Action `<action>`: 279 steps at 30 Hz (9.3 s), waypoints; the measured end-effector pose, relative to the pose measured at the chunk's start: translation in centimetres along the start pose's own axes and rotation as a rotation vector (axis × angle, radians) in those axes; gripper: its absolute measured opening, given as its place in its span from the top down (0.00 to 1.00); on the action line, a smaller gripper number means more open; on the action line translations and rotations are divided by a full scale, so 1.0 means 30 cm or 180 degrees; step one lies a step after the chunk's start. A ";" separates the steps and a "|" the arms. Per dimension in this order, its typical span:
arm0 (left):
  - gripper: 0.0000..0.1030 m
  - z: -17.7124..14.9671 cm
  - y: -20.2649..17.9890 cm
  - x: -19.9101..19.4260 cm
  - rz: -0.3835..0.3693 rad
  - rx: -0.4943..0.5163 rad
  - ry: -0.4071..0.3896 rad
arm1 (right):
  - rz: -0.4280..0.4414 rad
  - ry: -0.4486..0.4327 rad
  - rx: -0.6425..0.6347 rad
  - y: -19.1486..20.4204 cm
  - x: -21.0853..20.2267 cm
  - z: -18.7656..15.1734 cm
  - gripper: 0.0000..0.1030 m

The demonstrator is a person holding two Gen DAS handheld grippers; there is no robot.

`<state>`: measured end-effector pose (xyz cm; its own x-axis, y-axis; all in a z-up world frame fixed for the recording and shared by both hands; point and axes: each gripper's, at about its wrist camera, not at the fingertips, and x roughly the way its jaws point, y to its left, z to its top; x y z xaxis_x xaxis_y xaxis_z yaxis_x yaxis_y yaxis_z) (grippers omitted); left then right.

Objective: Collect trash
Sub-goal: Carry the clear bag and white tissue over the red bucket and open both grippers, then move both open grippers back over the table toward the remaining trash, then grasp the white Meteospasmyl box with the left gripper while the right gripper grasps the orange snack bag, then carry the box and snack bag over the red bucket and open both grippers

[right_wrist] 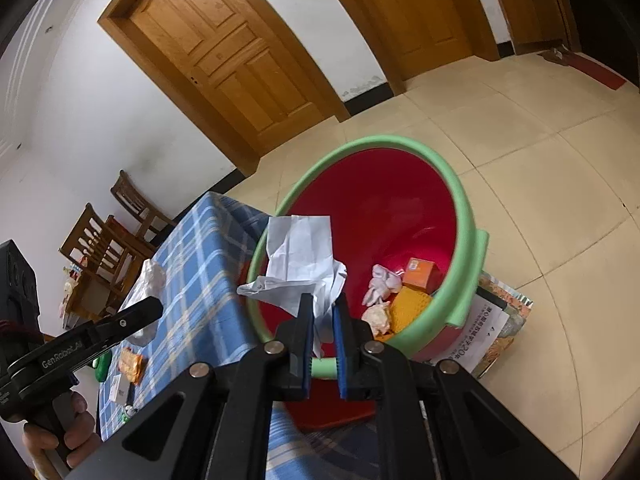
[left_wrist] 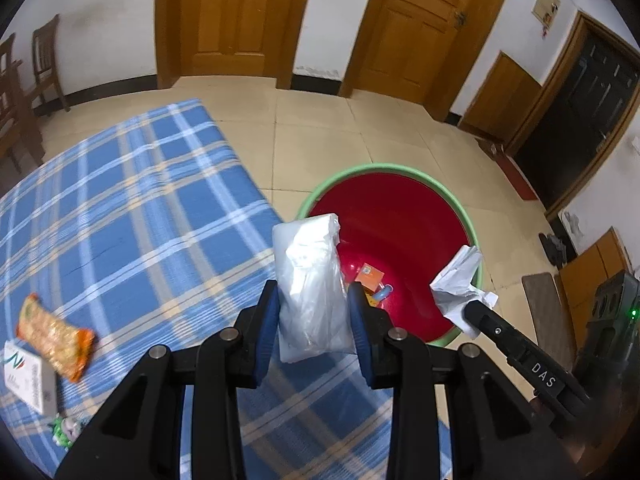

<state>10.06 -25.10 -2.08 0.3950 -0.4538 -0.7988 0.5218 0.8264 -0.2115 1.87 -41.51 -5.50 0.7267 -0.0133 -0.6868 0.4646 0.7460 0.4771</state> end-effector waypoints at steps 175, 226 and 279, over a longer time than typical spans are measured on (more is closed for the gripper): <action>0.45 -0.386 1.032 -0.355 0.1316 -0.1849 -0.0394 | 0.0596 0.1218 -0.2540 1.020 0.491 -0.403 0.27; 0.45 -0.164 0.445 -0.337 0.0785 -0.0809 -0.0516 | 0.0463 0.0286 -0.1121 0.468 0.064 -0.097 0.43; 0.45 0.047 -0.063 0.054 0.0381 0.0241 -0.0043 | -0.0255 0.0117 -0.0220 -0.024 0.065 0.098 0.41</action>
<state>10.77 -27.87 -2.18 0.4676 -0.3584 -0.8080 0.5259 0.8475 -0.0716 4.44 -44.02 -5.57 0.6689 -0.0511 -0.7416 0.4834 0.7877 0.3818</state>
